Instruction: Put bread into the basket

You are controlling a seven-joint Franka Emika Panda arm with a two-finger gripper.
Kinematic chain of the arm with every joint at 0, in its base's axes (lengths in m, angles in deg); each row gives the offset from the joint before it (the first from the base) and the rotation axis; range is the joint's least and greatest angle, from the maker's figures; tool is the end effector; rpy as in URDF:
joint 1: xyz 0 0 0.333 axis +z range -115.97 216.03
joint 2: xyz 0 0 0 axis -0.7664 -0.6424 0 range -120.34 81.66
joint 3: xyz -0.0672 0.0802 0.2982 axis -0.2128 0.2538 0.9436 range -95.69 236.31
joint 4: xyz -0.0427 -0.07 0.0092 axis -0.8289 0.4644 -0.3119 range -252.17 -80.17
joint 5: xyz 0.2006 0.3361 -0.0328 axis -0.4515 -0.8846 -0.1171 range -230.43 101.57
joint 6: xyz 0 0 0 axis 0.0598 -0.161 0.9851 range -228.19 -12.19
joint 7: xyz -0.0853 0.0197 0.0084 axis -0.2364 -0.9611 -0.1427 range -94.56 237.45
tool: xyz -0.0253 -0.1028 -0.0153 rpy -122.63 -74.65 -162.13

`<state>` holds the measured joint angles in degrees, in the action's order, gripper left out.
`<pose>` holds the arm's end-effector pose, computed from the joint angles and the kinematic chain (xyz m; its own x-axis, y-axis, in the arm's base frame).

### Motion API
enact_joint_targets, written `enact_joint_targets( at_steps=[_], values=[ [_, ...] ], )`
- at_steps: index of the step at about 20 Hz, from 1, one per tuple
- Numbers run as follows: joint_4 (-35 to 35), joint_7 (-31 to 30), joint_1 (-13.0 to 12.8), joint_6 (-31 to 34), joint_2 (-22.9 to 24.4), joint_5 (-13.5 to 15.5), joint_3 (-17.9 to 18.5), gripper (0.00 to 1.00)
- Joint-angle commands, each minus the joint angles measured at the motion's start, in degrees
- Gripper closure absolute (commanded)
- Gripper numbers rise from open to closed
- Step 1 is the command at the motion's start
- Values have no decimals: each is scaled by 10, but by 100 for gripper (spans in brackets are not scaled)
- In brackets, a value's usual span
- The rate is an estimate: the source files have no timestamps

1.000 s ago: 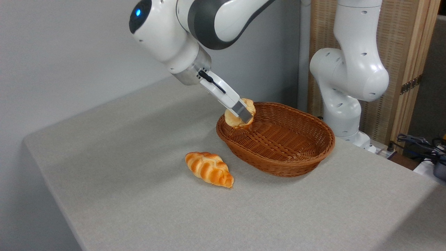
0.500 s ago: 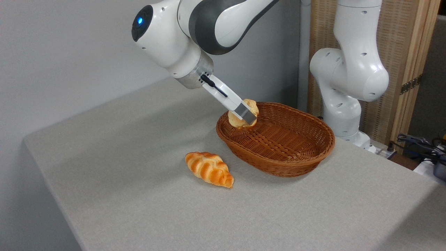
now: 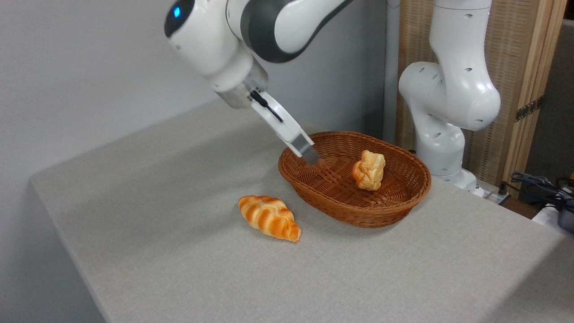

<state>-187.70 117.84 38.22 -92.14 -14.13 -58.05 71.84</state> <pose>0.4644 -0.0977 0.4918 0.4939 -0.8365 -0.2373 -0.7312 -0.5473 0.4072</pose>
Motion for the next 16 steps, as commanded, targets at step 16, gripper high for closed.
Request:
enact_joint_targets(
  at_steps=[16],
  values=[
    [94,-102,1,-262,-14,-45,81,0]
  ],
)
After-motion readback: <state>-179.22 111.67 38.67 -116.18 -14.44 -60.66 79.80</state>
